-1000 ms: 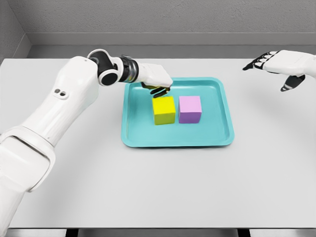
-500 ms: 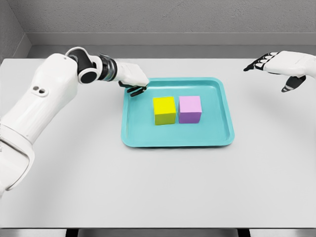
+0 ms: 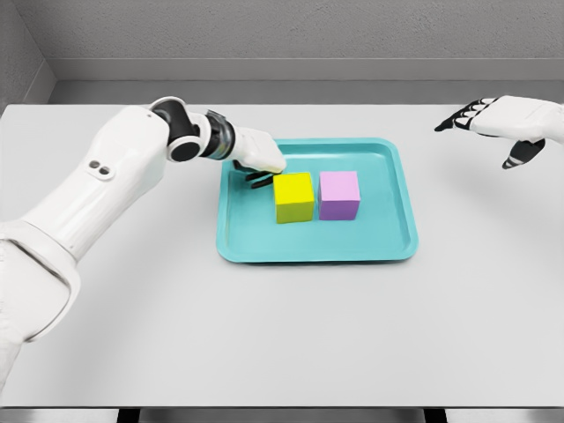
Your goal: Push two cubes
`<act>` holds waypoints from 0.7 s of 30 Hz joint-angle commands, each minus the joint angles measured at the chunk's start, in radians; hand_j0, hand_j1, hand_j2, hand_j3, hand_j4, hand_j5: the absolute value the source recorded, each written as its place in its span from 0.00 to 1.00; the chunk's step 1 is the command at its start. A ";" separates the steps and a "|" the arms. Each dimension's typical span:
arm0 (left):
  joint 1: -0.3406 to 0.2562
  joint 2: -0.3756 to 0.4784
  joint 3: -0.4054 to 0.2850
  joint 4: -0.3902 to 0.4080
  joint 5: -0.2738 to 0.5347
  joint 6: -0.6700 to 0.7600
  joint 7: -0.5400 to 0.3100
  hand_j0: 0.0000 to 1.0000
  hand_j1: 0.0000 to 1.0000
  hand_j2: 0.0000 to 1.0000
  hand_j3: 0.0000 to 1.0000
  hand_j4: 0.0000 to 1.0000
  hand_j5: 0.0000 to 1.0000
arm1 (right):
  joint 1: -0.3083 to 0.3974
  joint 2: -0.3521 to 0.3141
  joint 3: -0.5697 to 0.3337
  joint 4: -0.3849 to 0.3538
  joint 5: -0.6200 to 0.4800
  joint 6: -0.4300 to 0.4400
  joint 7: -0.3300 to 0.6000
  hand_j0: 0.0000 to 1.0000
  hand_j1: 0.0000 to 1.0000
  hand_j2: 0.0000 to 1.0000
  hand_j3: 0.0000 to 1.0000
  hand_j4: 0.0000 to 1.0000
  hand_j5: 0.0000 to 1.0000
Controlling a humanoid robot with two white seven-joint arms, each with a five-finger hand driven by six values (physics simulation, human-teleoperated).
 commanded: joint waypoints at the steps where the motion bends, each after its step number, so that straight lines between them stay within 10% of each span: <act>1: 0.000 -0.005 0.002 0.001 0.002 0.002 0.000 0.03 0.03 0.03 0.03 0.03 0.03 | 0.000 -0.001 0.000 0.000 -0.004 0.003 0.000 1.00 1.00 1.00 1.00 1.00 1.00; 21: -0.014 0.111 -0.001 -0.010 0.163 0.002 0.000 0.04 0.04 0.04 0.04 0.04 0.04 | 0.015 -0.035 -0.003 -0.003 -0.004 0.003 0.000 1.00 1.00 1.00 1.00 1.00 1.00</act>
